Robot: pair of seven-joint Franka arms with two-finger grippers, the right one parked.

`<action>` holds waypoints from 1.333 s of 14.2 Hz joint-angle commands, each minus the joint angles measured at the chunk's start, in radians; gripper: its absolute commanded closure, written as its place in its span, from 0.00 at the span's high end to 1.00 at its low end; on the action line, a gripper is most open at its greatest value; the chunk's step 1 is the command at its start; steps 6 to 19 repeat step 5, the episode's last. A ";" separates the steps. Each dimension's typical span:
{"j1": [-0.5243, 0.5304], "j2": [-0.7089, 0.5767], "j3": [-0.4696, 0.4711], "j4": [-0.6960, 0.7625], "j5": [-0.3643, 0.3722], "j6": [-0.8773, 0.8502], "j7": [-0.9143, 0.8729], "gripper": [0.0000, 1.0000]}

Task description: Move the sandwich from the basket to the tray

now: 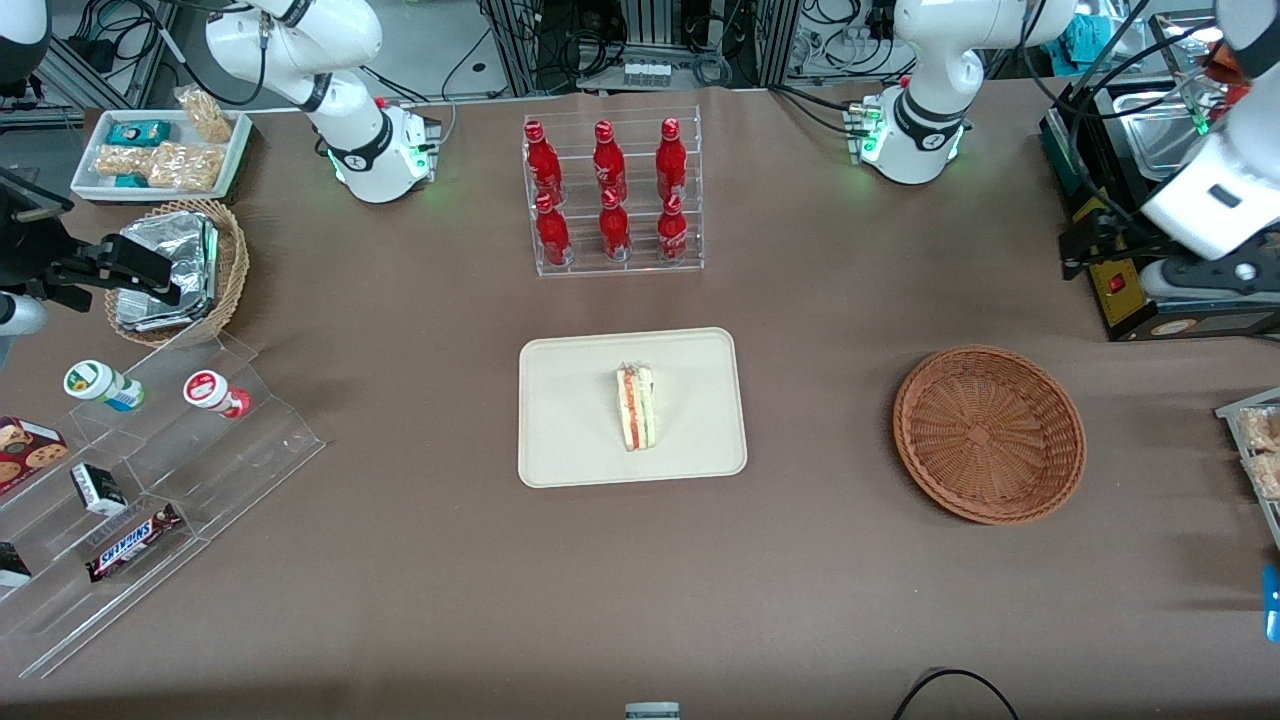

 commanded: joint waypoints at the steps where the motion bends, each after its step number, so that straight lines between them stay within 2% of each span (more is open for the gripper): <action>1: -0.016 0.009 0.042 0.039 -0.016 -0.008 0.010 1.00; 5: -0.004 0.058 0.042 0.105 -0.046 -0.010 0.003 1.00; 19: -0.004 0.058 0.042 0.105 -0.046 -0.010 0.003 1.00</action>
